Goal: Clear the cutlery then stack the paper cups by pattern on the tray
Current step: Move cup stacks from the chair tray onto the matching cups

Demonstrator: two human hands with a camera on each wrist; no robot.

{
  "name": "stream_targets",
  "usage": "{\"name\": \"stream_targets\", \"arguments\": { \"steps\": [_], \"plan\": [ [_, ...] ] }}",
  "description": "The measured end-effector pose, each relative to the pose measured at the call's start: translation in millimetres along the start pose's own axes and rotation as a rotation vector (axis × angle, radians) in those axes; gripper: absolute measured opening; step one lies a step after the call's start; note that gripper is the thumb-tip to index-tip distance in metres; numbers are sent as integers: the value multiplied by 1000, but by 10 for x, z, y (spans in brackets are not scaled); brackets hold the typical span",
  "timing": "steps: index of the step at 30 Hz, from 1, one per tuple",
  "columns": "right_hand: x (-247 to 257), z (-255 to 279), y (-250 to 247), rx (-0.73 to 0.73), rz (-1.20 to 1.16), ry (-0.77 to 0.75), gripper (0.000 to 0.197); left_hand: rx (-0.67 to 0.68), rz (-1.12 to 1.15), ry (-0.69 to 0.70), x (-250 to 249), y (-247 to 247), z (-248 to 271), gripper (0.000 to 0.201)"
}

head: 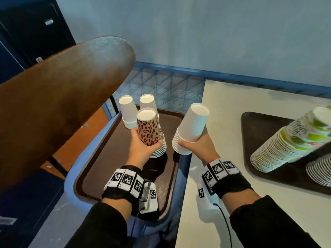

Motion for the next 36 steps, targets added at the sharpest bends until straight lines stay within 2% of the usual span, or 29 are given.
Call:
{"name": "stream_targets", "arguments": {
  "steps": [4, 10, 13, 18, 23, 28, 31, 34, 36],
  "plan": [
    [79, 335, -468, -20, -49, -63, 70, 115, 17, 94, -275, 385, 328, 74],
    [-70, 761, -1311, -59, -77, -93, 70, 221, 65, 159, -567, 1076, 799, 80],
    [-172, 971, -1816, -72, -63, -99, 73, 238, 127, 184, -764, 1478, 1090, 88],
    [-365, 1267, -2745, -116, -82, -76, 73, 267, 101, 288, -1152, 2239, 1565, 73],
    [-502, 1470, -3582, -169, -57, -80, 78, 219, 168, 424, -1685, 2862, 1943, 85],
    [-660, 1618, -4233, -223, -30, -65, 81, 312, 162, 535, -2242, 3626, 2172, 90],
    [-784, 1680, -4474, -251, -22, -43, 89, 336, 110, 506, -2422, 4100, 2138, 84],
    [-868, 1718, -4669, -290, -31, -31, 77, 359, 32, 473, -2447, 4491, 2105, 81],
    [-900, 1719, -4757, -309, -27, -33, 76, 377, -40, 445, -2363, 4671, 2058, 81]
  ]
}}
Point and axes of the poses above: each hand's wrist, its own z-axis away from the middle knuckle, its own y-axis out of the palm, x = y × z, the point moved 7 cm from there along -z, towards the middle knuckle, and after that the axes turned 1 degree about z, right-handed, at the moved point
